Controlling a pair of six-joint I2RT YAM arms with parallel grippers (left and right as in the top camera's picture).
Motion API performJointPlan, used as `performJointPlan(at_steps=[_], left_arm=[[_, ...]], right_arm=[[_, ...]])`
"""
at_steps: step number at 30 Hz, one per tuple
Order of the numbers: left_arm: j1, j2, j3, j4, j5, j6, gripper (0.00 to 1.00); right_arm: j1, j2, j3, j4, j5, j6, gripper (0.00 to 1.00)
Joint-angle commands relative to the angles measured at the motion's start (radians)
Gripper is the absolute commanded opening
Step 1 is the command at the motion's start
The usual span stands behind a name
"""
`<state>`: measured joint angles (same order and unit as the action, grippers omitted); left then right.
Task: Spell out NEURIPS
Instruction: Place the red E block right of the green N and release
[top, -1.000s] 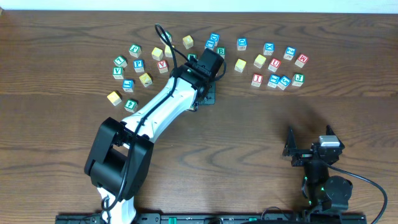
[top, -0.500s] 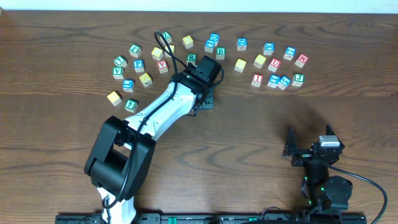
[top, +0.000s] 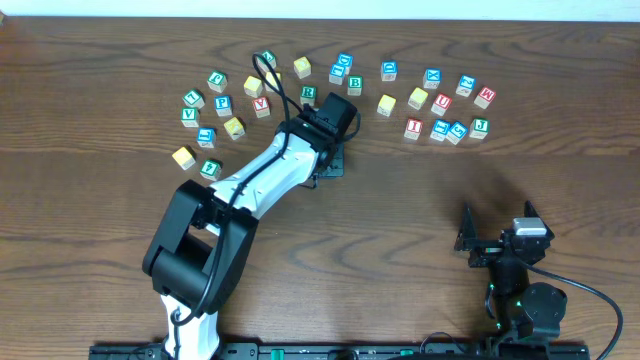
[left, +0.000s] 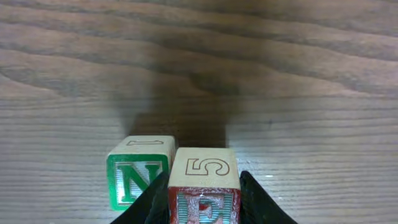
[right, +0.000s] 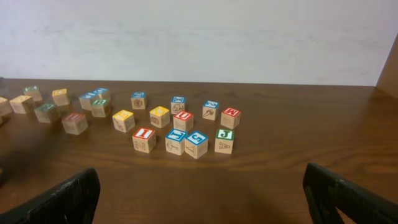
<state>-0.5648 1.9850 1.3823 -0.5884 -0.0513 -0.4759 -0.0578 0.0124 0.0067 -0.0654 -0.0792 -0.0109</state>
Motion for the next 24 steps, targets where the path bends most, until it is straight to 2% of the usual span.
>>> performJointPlan(at_steps=[1, 6, 7, 8, 9, 11, 12, 19, 24], left_arm=[[0.002, 0.02, -0.007, 0.0, -0.009, -0.016, 0.29], [0.002, 0.02, -0.007, 0.0, -0.009, -0.016, 0.3], [0.002, 0.02, -0.007, 0.0, -0.009, -0.016, 0.39], [0.002, 0.02, -0.006, 0.001, -0.009, -0.016, 0.39], [0.002, 0.02, -0.006, 0.002, -0.008, -0.016, 0.39], [0.002, 0.02, -0.005, 0.005, -0.008, -0.016, 0.28], [0.002, 0.02, -0.005, 0.007, -0.008, -0.016, 0.27], [0.002, 0.019, 0.007, 0.007, -0.005, -0.014, 0.27], [0.003, -0.018, 0.027, 0.003, -0.006, 0.039, 0.27]], right_arm=[[-0.006, -0.006, -0.001, -0.003, -0.005, 0.01, 0.99], [-0.006, -0.006, -0.001, -0.003, -0.005, 0.01, 0.99], [-0.006, -0.006, -0.001, -0.003, -0.005, 0.01, 0.99], [-0.006, -0.006, -0.001, -0.003, -0.005, 0.01, 0.99], [-0.006, -0.006, -0.001, -0.003, -0.005, 0.01, 0.99], [-0.006, -0.006, -0.001, -0.003, -0.005, 0.01, 0.99], [-0.006, -0.006, -0.001, -0.003, -0.005, 0.01, 0.99], [-0.006, -0.006, -0.001, -0.003, -0.005, 0.01, 0.99], [-0.006, -0.006, -0.001, -0.003, -0.005, 0.01, 0.99]])
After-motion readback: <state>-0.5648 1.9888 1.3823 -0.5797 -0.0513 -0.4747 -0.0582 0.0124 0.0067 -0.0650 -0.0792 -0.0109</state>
